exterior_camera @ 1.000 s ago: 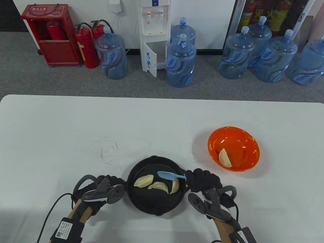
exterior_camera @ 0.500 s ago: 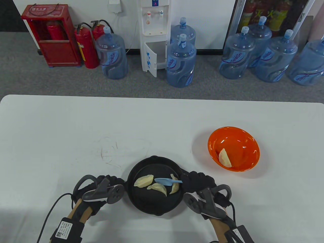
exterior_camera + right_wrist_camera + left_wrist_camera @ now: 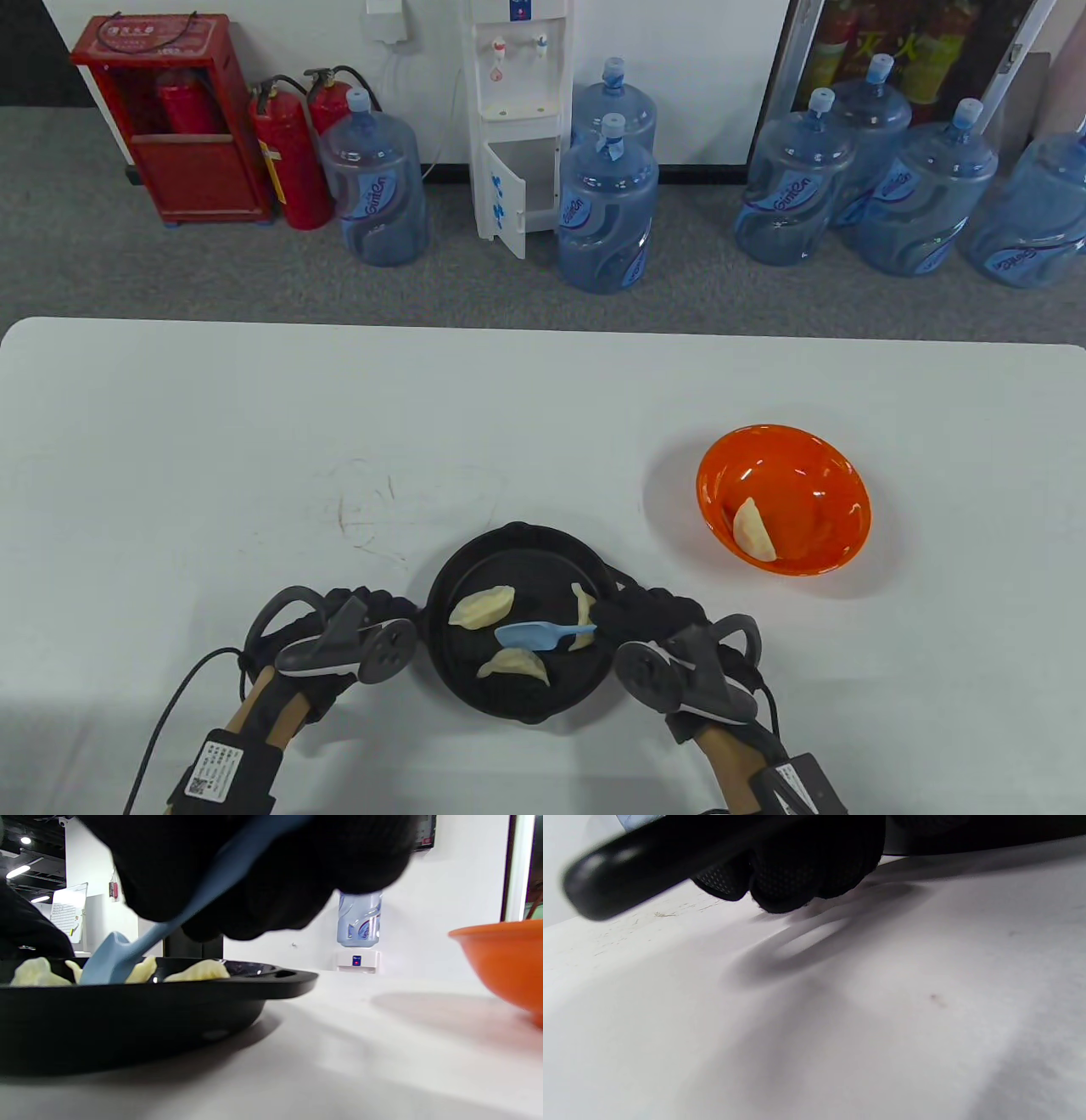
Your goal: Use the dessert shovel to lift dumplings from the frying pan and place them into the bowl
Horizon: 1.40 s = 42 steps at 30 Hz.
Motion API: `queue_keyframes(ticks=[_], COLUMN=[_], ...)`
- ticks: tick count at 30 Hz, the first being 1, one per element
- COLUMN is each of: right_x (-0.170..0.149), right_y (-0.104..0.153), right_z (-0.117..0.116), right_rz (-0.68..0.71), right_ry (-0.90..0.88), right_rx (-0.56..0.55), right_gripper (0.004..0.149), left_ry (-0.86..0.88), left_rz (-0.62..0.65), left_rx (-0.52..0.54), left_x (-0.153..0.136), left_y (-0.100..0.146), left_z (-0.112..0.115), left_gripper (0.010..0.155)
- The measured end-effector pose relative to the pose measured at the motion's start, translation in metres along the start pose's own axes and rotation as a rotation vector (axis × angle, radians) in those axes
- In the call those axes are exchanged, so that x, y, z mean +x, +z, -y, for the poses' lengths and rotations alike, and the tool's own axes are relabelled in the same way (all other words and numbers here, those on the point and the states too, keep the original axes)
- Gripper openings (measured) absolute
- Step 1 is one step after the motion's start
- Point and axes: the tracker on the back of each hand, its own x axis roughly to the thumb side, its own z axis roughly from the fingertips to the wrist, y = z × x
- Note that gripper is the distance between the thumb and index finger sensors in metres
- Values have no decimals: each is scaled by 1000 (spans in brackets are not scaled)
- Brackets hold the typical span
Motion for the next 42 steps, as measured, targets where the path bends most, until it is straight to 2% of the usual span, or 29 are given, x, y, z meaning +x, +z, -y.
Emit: queue_keyframes(ticks=[11,18,24,32,42], right_x=[4,7,9,-2,-23], right_y=[-2,-3,-4,-8,-7], right_z=[-3,-5,-6,-12,-12], right_rz=[34,78,101,43,-33], right_ry=[-72,-125,-149,-285,-463], right_rx=[75,191,237,330,315], right_gripper=[39,39,40,41,40], left_ry=[-8,-4,0,13,11], left_rz=[-1,-2,-2,-1,1], left_rx=[1,0,-3,-3,-1], left_x=[1,1,0,-1,-1], left_y=[0,0,-1,-1,-1], left_z=[0,0,0,1,1], left_gripper=[55,55,55,55,55])
